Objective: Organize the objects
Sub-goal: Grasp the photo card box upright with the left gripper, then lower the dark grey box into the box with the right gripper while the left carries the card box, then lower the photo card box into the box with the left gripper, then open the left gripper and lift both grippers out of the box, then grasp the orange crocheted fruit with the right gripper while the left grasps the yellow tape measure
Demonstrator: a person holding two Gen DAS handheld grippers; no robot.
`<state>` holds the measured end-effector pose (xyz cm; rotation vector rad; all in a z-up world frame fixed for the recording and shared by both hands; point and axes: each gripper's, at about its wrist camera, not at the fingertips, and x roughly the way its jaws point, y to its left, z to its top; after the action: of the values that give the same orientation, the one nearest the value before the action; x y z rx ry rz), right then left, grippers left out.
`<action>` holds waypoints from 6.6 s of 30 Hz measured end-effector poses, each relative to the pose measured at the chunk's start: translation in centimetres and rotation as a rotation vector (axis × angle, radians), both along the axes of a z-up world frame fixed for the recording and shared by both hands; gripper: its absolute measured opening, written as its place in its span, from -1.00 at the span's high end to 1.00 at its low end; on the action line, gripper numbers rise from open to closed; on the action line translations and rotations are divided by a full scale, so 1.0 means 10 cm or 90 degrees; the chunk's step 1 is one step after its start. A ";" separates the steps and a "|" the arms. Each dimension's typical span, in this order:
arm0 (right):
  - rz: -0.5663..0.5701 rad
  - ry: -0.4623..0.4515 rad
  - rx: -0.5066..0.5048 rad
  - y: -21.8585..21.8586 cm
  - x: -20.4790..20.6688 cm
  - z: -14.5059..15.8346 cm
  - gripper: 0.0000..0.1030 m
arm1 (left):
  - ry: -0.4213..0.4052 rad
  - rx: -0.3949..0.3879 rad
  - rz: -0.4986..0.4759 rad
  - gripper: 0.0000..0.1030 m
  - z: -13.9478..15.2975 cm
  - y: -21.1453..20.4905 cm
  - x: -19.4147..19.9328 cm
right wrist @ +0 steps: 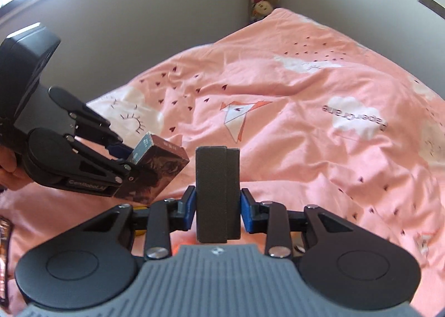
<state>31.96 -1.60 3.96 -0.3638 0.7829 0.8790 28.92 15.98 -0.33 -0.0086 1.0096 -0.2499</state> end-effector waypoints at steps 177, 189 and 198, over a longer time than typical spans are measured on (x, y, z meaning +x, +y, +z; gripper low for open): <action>-0.020 0.017 -0.006 -0.41 -0.72 -0.42 0.13 | 0.016 0.166 -0.015 0.29 -0.02 -0.43 -0.58; 0.045 0.027 -0.135 0.36 -0.57 -0.82 0.05 | 0.058 0.127 -0.053 0.04 -0.30 -0.11 -0.59; 0.089 0.027 -0.246 0.70 -0.42 -1.21 0.06 | 0.103 0.122 -0.110 -0.14 -0.70 0.08 -0.39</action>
<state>27.71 5.37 -8.16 -0.7487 0.9779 0.8659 25.01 16.76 -7.34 0.2369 1.1946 -0.3125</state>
